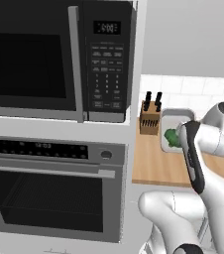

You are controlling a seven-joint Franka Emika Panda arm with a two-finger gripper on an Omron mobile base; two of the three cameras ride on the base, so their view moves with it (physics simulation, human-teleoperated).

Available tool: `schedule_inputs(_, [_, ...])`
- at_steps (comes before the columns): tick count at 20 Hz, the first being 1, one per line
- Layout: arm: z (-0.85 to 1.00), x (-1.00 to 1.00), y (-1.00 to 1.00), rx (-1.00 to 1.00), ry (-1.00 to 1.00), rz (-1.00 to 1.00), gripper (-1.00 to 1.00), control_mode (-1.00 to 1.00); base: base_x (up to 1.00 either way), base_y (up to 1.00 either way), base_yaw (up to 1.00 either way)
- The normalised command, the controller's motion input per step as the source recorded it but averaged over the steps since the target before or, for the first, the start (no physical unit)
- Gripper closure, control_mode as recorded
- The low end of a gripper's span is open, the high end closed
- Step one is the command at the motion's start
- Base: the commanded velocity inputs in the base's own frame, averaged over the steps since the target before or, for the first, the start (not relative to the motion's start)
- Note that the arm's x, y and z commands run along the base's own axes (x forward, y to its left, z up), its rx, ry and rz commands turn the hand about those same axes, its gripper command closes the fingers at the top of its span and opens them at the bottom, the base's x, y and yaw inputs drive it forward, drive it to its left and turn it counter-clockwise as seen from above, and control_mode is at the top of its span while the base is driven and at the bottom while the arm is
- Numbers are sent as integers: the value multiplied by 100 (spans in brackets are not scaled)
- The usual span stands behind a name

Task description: Take the meat container that has the chicken drumstick and place it on the second highest rack of the freezer. Then take the vegetable container that has the garlic and broccoli and place it on the highest rack of the freezer.

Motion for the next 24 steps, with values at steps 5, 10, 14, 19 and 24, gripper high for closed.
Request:
schedule_inputs(5, [0,-18,-1,4,0,0,100,100,-25,0,2])
schedule_inputs(10, [0,0,0,0,0,0,100,100,-74,20,27])
schedule_inputs(14, [0,0,0,0,0,0,100,100,-76,34,42])
schedule_inputs(19, [0,0,0,0,0,0,100,100,-61,54,44])
schedule_inputs(24, [0,0,0,0,0,0,100,100,1,100,32])
